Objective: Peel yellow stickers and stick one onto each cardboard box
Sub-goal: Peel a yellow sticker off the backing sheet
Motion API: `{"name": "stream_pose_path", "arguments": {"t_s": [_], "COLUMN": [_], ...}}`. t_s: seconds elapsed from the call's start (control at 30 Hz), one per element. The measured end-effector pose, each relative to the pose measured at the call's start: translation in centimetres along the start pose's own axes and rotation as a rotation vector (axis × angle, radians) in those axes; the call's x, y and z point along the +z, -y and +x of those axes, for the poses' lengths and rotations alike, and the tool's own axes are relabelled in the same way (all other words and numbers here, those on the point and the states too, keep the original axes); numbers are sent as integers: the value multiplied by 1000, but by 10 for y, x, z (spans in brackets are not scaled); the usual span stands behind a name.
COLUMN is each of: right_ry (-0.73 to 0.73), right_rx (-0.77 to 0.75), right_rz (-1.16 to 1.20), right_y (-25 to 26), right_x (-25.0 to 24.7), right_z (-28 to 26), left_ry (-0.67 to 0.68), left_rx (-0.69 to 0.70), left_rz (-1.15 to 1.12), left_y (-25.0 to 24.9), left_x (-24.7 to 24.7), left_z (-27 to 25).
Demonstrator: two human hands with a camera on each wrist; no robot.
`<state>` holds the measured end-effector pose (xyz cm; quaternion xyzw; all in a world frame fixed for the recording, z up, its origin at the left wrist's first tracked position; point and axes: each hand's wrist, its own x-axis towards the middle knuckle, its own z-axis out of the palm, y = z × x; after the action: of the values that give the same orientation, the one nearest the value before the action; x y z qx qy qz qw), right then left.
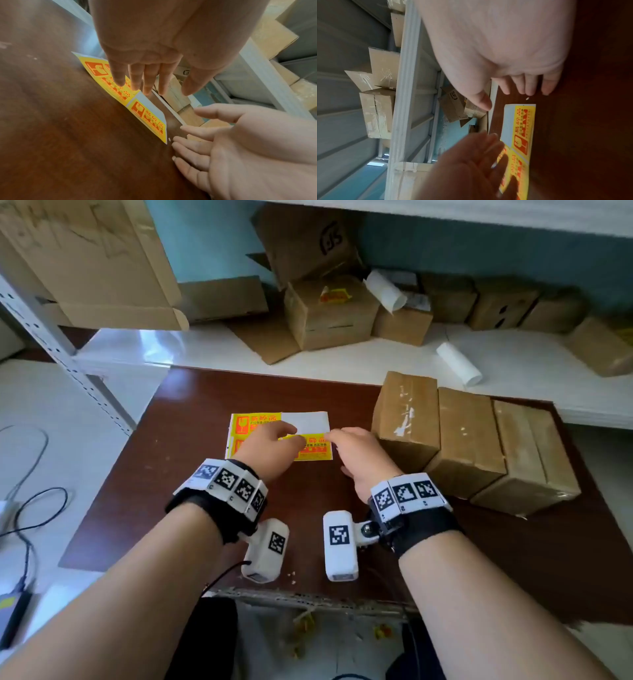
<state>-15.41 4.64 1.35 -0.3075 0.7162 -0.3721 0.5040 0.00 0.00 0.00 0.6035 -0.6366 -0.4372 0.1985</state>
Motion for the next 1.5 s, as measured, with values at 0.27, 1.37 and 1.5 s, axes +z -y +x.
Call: {"name": "stream_pose_path", "arguments": {"t_s": [0.27, 1.37, 1.5], "right_ry": [4, -29, -45], "right_rx": [108, -243, -267], "right_rz": [67, 171, 168], "right_y": [-6, -5, -8], "right_x": [4, 7, 6], "right_z": [17, 1, 3], "left_ry": [10, -285, -281], "left_rx": [45, 278, 275], "left_rz": [153, 37, 54], "left_y": [-2, -13, -12], "left_x": [9, 10, 11], "left_z": [9, 0, 1]}}
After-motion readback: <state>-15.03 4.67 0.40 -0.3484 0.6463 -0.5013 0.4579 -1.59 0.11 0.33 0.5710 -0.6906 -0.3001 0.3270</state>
